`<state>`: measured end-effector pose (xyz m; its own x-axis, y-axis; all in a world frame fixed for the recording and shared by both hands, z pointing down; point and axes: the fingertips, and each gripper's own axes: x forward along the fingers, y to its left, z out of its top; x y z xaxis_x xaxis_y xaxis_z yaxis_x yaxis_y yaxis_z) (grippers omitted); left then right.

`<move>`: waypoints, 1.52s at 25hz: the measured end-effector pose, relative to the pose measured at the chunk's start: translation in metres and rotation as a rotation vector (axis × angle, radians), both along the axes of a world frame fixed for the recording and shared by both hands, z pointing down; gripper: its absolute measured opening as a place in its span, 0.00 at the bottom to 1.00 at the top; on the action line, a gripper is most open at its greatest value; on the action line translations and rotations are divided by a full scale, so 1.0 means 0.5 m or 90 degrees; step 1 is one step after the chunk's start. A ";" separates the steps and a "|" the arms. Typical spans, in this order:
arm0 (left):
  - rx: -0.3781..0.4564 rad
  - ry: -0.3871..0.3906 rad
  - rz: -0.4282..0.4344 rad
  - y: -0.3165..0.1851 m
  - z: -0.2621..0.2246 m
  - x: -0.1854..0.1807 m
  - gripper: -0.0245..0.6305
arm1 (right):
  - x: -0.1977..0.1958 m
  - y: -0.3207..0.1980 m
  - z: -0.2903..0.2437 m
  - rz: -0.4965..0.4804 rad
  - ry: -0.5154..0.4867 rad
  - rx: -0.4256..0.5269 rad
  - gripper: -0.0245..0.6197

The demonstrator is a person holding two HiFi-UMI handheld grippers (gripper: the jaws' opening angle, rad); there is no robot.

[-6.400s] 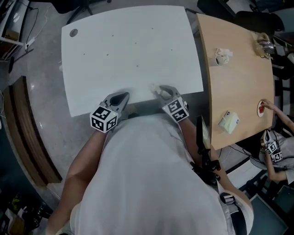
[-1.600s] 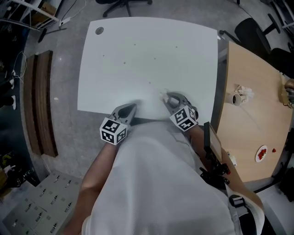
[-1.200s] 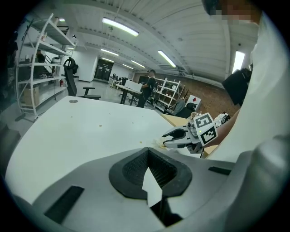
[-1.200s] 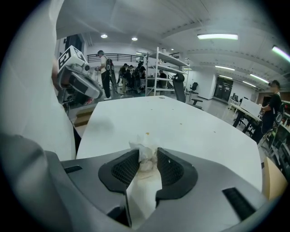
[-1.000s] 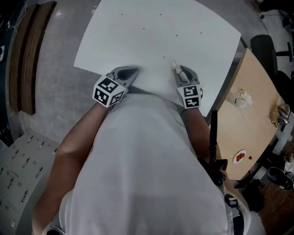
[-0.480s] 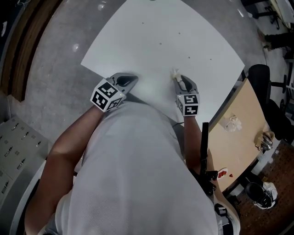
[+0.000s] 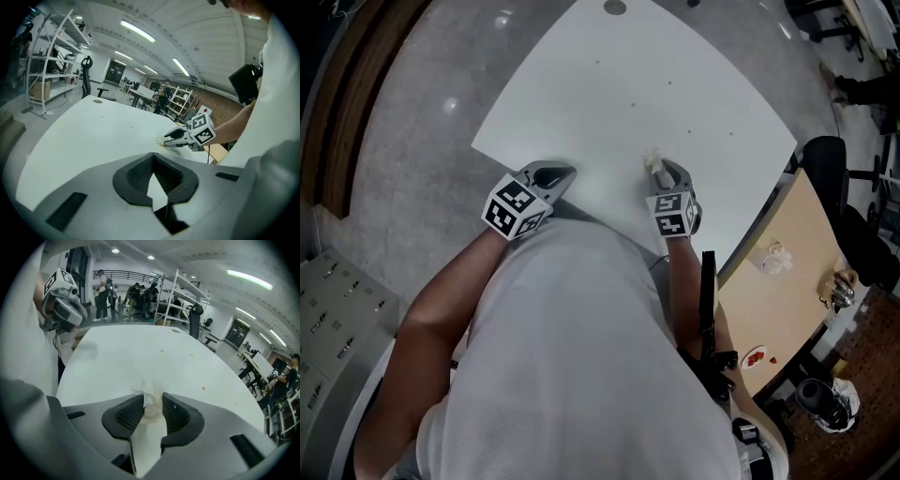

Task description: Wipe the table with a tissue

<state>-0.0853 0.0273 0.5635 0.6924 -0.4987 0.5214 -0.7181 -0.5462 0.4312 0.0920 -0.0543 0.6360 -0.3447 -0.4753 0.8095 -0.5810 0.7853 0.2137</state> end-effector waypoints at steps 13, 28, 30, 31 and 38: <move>0.007 0.007 0.083 -0.019 -0.002 0.023 0.04 | 0.077 0.053 0.003 0.110 -0.007 -0.021 0.22; 0.022 0.026 0.189 -0.031 -0.007 0.048 0.04 | 0.144 0.144 0.002 0.278 -0.019 -0.118 0.22; 0.025 0.027 0.197 -0.034 -0.006 0.044 0.04 | 0.145 0.161 -0.006 0.291 -0.024 -0.101 0.22; 0.026 0.028 0.200 -0.035 -0.005 0.041 0.04 | 0.145 0.173 -0.009 0.297 -0.023 -0.093 0.22; 0.032 0.035 0.227 -0.035 -0.005 0.021 0.04 | 0.205 0.247 -0.023 0.455 -0.035 -0.054 0.22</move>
